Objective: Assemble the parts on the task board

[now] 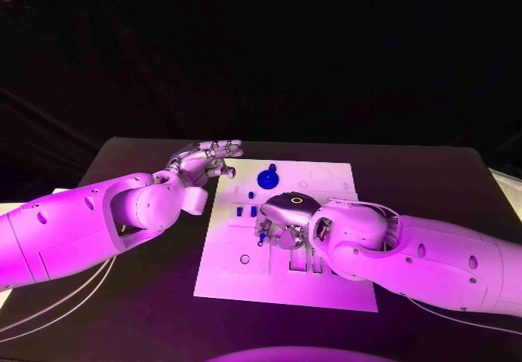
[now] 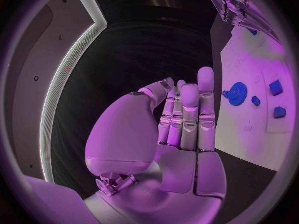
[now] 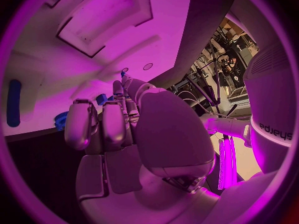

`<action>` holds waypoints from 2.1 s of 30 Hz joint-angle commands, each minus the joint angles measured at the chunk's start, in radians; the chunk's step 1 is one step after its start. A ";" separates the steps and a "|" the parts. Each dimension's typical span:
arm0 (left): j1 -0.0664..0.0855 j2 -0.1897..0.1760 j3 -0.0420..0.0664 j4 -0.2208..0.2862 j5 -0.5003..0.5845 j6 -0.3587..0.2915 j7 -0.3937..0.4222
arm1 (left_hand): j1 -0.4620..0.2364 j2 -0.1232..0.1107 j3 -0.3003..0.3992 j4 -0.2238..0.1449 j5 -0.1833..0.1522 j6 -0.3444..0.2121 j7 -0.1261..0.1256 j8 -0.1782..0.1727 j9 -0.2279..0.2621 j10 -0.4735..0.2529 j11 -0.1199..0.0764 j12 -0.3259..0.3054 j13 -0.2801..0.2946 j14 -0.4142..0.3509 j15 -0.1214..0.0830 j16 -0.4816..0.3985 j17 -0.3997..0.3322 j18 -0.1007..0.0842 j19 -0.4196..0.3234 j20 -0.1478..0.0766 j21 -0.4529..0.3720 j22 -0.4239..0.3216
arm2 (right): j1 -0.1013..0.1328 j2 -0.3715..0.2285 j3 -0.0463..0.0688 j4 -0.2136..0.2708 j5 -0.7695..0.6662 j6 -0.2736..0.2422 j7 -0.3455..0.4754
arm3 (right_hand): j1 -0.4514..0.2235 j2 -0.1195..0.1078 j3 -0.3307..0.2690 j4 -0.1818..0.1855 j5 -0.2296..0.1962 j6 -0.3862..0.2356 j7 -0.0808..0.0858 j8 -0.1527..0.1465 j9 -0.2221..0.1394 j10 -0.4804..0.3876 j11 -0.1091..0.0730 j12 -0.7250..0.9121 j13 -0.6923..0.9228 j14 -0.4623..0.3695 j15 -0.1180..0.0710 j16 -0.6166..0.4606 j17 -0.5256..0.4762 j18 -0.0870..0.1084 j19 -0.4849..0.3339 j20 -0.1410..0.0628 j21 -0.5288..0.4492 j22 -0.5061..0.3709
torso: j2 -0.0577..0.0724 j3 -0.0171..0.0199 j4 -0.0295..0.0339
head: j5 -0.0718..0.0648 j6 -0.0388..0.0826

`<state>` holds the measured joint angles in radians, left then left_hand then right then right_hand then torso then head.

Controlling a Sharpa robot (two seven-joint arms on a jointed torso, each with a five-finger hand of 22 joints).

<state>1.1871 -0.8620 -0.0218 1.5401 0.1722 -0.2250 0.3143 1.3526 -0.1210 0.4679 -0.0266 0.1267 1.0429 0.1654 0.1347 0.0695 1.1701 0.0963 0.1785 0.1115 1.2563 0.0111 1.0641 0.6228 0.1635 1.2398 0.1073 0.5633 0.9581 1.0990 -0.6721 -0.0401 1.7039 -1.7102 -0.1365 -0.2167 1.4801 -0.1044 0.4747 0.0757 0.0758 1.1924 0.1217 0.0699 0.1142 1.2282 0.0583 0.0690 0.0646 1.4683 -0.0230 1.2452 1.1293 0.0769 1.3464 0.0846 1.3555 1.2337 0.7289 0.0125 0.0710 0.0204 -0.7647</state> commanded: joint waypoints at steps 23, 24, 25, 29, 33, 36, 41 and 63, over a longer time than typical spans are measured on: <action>0.000 -0.004 0.001 0.006 -0.015 0.022 -0.001 | 0.007 0.000 -0.007 -0.002 0.004 -0.004 0.006 0.002 -0.001 -0.006 -0.002 0.006 0.001 -0.008 -0.002 -0.006 -0.001 0.016 -0.004 0.000 -0.005 -0.002 | -0.006 0.028 -0.005 -0.029 -0.032 0.077 -0.007 | -0.014 0.003 0.004 -0.005 -0.001 0.003 0.004 0.003 0.004 0.000 0.008 -0.001 0.001 0.032 0.008 0.004 -0.003 0.005 -0.003 0.006 -0.004 -0.002 | 0.001 0.0002 0.0004 | 0.004 -0.013; 0.000 -0.005 0.001 0.006 -0.016 0.022 -0.001 | 0.007 0.000 -0.007 -0.002 0.004 -0.004 0.006 0.002 -0.001 -0.006 -0.002 0.006 0.001 -0.008 -0.002 -0.006 -0.001 0.016 -0.004 0.000 -0.005 -0.002 | -0.006 0.029 -0.005 -0.030 -0.034 0.084 -0.010 | -0.016 0.003 0.003 -0.006 -0.001 0.003 0.004 0.003 0.004 0.000 0.008 -0.001 0.001 0.032 0.008 0.004 -0.003 0.005 -0.003 0.006 -0.004 -0.002 | 0.001 0.0000 0.0004 | 0.004 -0.013; 0.000 -0.005 0.001 0.006 -0.016 0.022 -0.001 | 0.007 0.000 -0.007 -0.002 0.004 -0.004 0.006 0.002 -0.001 -0.006 -0.002 0.006 0.001 -0.008 -0.002 -0.006 -0.001 0.016 -0.004 0.000 -0.005 -0.002 | -0.006 0.030 -0.006 -0.030 -0.035 0.091 -0.012 | -0.017 0.002 0.002 -0.006 -0.002 0.003 0.004 0.003 0.004 0.000 0.008 -0.001 0.001 0.032 0.009 0.004 -0.003 0.005 -0.003 0.006 -0.004 -0.002 | 0.001 -0.0002 0.0004 | 0.004 -0.013; 0.000 -0.005 0.001 0.007 -0.017 0.023 -0.001 | 0.007 0.000 -0.007 -0.002 0.004 -0.004 0.006 0.002 -0.001 -0.006 -0.002 0.006 0.001 -0.008 -0.002 -0.006 -0.001 0.016 -0.004 0.000 -0.005 -0.002 | -0.006 0.033 -0.007 -0.035 -0.038 0.109 -0.022 | -0.025 0.001 -0.002 -0.007 -0.003 0.001 0.004 0.002 0.005 -0.003 0.009 -0.003 0.001 0.032 0.009 0.004 -0.004 0.005 -0.004 0.008 -0.005 -0.004 | 0.000 -0.0005 -0.0001 | 0.004 -0.014; 0.000 -0.006 0.001 0.008 -0.017 0.022 -0.002 | 0.007 0.000 -0.007 -0.002 0.004 -0.004 0.006 0.002 -0.001 -0.006 -0.002 0.006 0.001 -0.008 -0.002 -0.006 -0.001 0.016 -0.004 0.000 -0.005 -0.002 | -0.006 0.035 -0.008 -0.040 -0.040 0.118 -0.032 | -0.052 -0.011 -0.019 -0.007 0.010 -0.017 0.009 -0.006 0.004 -0.029 0.016 -0.008 -0.002 0.030 0.016 0.001 -0.010 0.007 -0.010 0.012 -0.011 -0.010 | 0.000 -0.0008 -0.0005 | 0.003 -0.015; 0.000 -0.007 0.001 0.008 -0.017 0.021 -0.002 | 0.007 0.000 -0.007 -0.002 0.004 -0.004 0.006 0.002 -0.001 -0.006 -0.002 0.006 0.001 -0.008 -0.002 -0.006 -0.001 0.016 -0.004 0.000 -0.005 -0.002 | -0.006 0.035 -0.008 -0.042 -0.040 0.115 -0.037 | -0.075 -0.033 -0.039 -0.006 0.031 -0.048 0.023 -0.008 -0.002 -0.091 0.032 -0.009 -0.004 0.028 0.028 0.000 -0.014 0.008 -0.015 0.021 -0.016 -0.017 | -0.001 -0.0008 -0.0006 | 0.002 -0.016; 0.000 -0.008 0.001 0.008 -0.017 0.020 -0.004 | 0.007 0.000 -0.007 -0.002 0.004 -0.004 0.006 0.002 -0.001 -0.006 -0.002 0.006 0.001 -0.008 -0.002 -0.006 -0.001 0.016 -0.004 0.000 -0.005 -0.002 | -0.006 0.033 -0.009 -0.042 -0.038 0.096 -0.037 | -0.089 -0.048 -0.072 -0.015 0.040 -0.095 0.038 -0.008 -0.016 -0.173 0.047 -0.005 -0.002 0.020 0.042 -0.015 -0.037 0.016 -0.037 0.035 -0.040 -0.050 | -0.001 -0.0006 -0.0004 | 0.000 -0.016; 0.000 -0.008 0.000 0.000 -0.017 0.020 -0.010 | 0.007 0.001 -0.010 -0.002 0.004 -0.005 0.007 0.002 -0.001 -0.008 -0.002 0.008 0.002 -0.009 -0.002 -0.006 -0.003 0.016 -0.005 0.001 -0.009 -0.004 | 0.054 -0.181 0.008 0.101 0.006 -0.084 -0.040 | -0.083 -0.049 -0.129 -0.036 0.053 -0.154 0.017 -0.006 -0.036 -0.217 0.050 0.026 0.001 0.008 0.044 -0.046 -0.081 0.025 -0.058 0.040 -0.071 -0.089 | -0.001 0.0011 -0.0031 | -0.027 0.008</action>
<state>1.1870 -0.8713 -0.0219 1.5389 0.1591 -0.2219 0.3025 1.3526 -0.1210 0.4637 -0.0308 0.1267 1.0393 0.1690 0.1347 0.0697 1.1703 0.0961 0.1853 0.1120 1.2526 0.0077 1.0641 0.6213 0.1632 1.2398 0.1074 0.5576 0.9550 1.1473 -0.8448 -0.0325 1.7968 -1.7094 -0.2111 -0.2263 1.3912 -0.1465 0.3497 0.0395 0.1223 1.0373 0.1438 0.0652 0.0785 1.0105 0.1114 0.0897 0.0652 1.4683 0.0162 1.2043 1.0471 0.0924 1.2907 0.1253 1.2879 1.1435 0.7276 0.0132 0.0685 -0.0020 -0.7603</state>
